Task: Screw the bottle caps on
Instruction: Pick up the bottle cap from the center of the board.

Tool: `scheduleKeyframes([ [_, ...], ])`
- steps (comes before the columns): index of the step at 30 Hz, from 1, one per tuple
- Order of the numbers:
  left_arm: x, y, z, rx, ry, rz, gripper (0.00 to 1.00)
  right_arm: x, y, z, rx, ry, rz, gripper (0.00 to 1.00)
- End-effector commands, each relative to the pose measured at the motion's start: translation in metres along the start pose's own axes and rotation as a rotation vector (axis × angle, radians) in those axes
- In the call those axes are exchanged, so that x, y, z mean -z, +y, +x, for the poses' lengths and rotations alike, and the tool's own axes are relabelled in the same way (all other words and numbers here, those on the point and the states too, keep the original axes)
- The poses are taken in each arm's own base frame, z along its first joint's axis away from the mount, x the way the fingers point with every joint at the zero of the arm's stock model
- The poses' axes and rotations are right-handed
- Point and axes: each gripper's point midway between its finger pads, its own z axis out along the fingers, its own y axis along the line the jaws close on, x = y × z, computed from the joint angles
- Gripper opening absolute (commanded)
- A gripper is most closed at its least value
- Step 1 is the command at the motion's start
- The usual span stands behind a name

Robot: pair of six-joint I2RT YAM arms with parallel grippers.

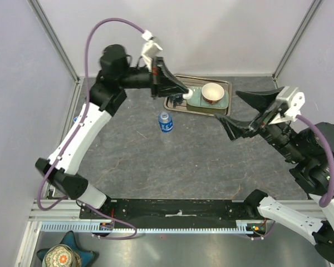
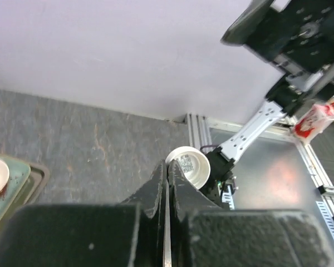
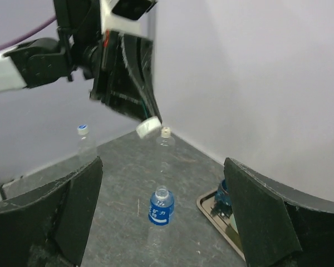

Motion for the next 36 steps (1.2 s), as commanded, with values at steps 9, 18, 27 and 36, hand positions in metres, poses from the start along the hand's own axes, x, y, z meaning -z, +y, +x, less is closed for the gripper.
scheduleKeyframes([
  [9, 0.050, -0.057, -0.008, 0.511, -0.132, 0.332, 0.02, -0.040, 0.070, -0.014, 0.165, -0.204, -0.442, 0.91],
  [18, 0.052, -0.057, -0.016, 0.583, -0.226, 0.339, 0.02, -0.060, 0.068, 0.014, 0.212, -0.173, -0.436, 0.83],
  [27, 0.050, -0.051, -0.025, 0.637, -0.299, 0.366, 0.02, -0.087, 0.079, 0.040, 0.296, -0.142, -0.365, 0.75],
  [36, 0.052, -0.055, -0.027, 0.664, -0.316, 0.387, 0.02, -0.098, 0.080, 0.037, 0.302, -0.174, -0.316, 0.69],
])
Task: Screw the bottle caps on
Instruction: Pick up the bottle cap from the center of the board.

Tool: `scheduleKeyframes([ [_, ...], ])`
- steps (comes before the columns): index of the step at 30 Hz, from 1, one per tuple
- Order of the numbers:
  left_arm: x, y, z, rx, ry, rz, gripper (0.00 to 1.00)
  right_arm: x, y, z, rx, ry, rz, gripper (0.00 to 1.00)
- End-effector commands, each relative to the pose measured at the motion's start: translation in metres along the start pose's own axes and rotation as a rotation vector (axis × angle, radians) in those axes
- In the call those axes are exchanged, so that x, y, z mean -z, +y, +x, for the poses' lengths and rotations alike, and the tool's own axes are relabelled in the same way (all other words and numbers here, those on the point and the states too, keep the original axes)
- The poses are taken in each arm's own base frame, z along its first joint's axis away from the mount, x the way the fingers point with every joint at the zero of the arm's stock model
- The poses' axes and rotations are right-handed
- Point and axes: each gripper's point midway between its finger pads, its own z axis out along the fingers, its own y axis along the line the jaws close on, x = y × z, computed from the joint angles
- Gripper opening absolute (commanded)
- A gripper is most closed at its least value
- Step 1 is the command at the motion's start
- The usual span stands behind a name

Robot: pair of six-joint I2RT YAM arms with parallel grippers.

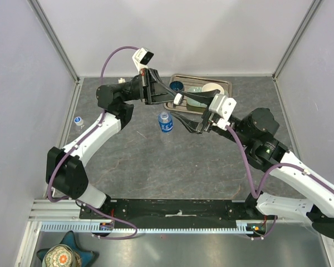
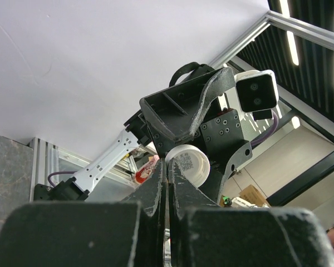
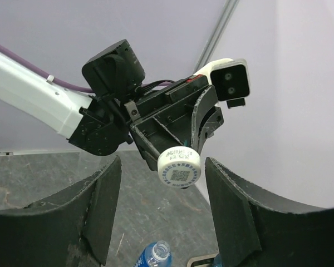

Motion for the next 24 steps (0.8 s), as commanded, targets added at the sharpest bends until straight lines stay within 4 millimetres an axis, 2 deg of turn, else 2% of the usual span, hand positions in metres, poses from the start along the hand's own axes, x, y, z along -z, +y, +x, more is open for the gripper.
scheduleKeyframes([
  [1, -0.001, -0.017, 0.002, -0.007, -0.012, 0.046, 0.02, -0.004, -0.010, -0.008, 0.033, -0.039, 0.056, 0.68],
  [6, 0.000, -0.020, 0.004, -0.007, -0.010, 0.050, 0.02, -0.006, -0.008, 0.001, 0.026, -0.017, 0.057, 0.62],
  [8, 0.001, -0.020, 0.005, -0.007, -0.008, 0.050, 0.02, -0.005, -0.009, 0.001, 0.025, -0.015, 0.063, 0.56],
  [16, 0.002, -0.021, 0.007, -0.007, -0.008, 0.050, 0.02, -0.004, -0.012, 0.002, 0.020, 0.001, 0.075, 0.45],
  [22, 0.003, -0.023, 0.009, -0.006, -0.006, 0.048, 0.02, -0.002, -0.014, -0.001, 0.003, 0.003, 0.088, 0.33],
  [24, 0.005, -0.021, 0.008, -0.014, 0.000, 0.029, 0.05, -0.001, -0.014, 0.001, -0.007, 0.014, 0.091, 0.29],
])
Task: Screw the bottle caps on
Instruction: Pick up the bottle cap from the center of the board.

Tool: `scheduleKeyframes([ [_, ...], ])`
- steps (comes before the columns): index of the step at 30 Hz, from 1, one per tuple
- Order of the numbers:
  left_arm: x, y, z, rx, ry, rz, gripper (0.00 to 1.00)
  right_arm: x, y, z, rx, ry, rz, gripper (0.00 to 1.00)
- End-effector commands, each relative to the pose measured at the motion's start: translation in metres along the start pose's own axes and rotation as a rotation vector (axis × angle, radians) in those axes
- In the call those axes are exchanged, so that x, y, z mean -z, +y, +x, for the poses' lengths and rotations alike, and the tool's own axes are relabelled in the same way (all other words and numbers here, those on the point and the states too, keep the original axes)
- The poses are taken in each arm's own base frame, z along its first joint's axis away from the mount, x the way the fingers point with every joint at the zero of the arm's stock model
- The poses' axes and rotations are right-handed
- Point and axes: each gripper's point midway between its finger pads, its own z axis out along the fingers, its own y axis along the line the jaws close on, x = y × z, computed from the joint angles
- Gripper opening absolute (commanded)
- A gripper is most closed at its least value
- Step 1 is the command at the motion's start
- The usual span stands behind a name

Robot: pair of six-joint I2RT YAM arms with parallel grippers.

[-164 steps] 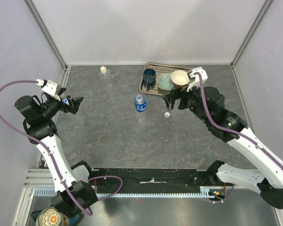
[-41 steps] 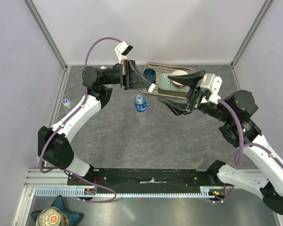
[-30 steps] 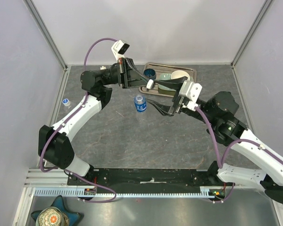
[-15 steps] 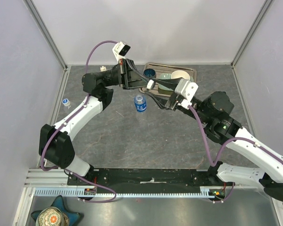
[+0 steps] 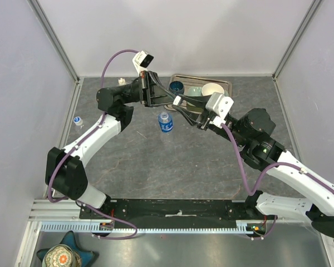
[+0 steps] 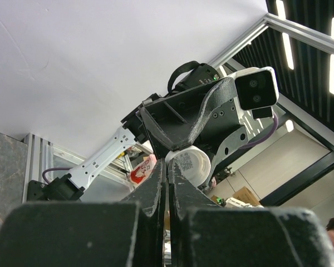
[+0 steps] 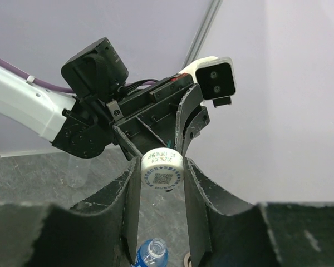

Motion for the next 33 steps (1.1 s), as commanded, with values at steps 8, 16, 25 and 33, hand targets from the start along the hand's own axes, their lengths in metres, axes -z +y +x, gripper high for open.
scheduleKeyframes([
  [8, 0.045, 0.041, -0.004, -0.106, 0.039, -0.235, 0.96, 0.024, -0.013, -0.038, -0.058, -0.025, 0.048, 0.23],
  [16, 0.138, 0.158, 0.017, -0.575, 0.206, -0.729, 0.99, 0.046, -0.019, -0.049, -0.085, 0.000, 0.072, 0.24],
  [25, 0.181, 0.211, 0.052, -0.698, 0.309, -0.791, 0.99, 0.046, -0.021, -0.056, -0.113, -0.012, 0.080, 0.26],
  [33, 0.209, 0.233, 0.069, -0.787, 0.330, -0.853, 0.99, 0.045, -0.027, -0.062, -0.124, 0.008, 0.101, 0.27],
])
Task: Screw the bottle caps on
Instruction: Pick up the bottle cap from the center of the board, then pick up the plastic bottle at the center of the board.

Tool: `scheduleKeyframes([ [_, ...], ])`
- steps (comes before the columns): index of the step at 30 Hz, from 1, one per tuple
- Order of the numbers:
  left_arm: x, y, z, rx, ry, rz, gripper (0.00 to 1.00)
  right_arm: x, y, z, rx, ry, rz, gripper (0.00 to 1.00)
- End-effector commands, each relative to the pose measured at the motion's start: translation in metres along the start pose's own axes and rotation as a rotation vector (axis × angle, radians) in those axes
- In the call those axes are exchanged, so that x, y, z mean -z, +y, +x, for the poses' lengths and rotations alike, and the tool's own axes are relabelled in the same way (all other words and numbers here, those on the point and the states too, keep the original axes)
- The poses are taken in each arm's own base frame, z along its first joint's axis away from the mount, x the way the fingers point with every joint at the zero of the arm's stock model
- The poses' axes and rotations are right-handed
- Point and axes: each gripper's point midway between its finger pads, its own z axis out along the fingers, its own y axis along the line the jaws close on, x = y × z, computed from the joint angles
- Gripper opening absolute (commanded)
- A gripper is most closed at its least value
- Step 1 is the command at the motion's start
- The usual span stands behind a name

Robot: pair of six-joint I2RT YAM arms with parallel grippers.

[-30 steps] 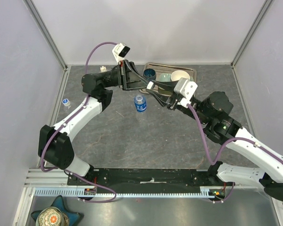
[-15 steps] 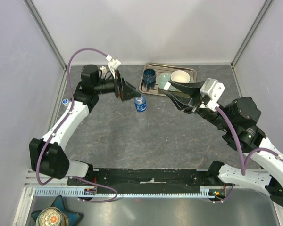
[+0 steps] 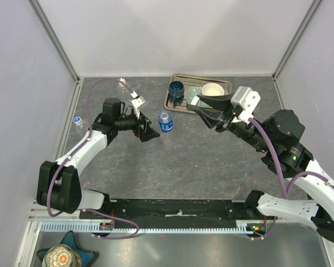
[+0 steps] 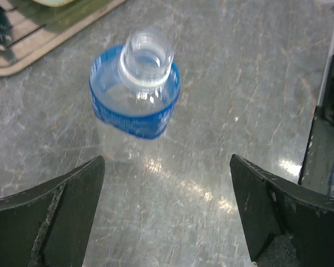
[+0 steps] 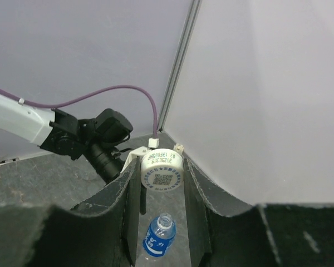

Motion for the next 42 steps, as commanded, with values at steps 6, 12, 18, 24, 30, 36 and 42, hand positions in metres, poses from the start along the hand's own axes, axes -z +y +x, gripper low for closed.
scheduleKeyframes([
  [6, 0.000, 0.020, 0.037, -0.198, -0.043, -0.095, 0.99, 0.006, -0.016, -0.028, -0.034, -0.036, 0.075, 0.27],
  [12, -0.013, 0.031, 0.036, -0.109, -0.083, -0.104, 0.99, 0.003, -0.018, -0.034, -0.063, -0.043, 0.084, 0.27],
  [18, -0.026, 0.046, 0.015, -0.070, -0.119, -0.097, 0.99, -0.004, -0.017, -0.033, -0.079, -0.032, 0.076, 0.27],
  [24, -0.030, 0.039, -0.007, -0.080, -0.194, -0.040, 0.99, -0.007, -0.016, -0.026, -0.073, -0.012, 0.074, 0.27],
  [30, -0.037, 0.030, -0.017, -0.104, -0.233, 0.033, 0.99, -0.006, -0.016, -0.024, -0.067, -0.007, 0.076, 0.28],
  [36, -0.052, 0.029, -0.017, -0.099, -0.247, 0.090, 0.99, -0.006, -0.015, -0.021, -0.076, 0.005, 0.074, 0.28],
  [42, -0.063, 0.033, -0.015, -0.095, -0.252, 0.119, 0.99, -0.005, -0.016, -0.023, -0.072, 0.002, 0.074, 0.28],
])
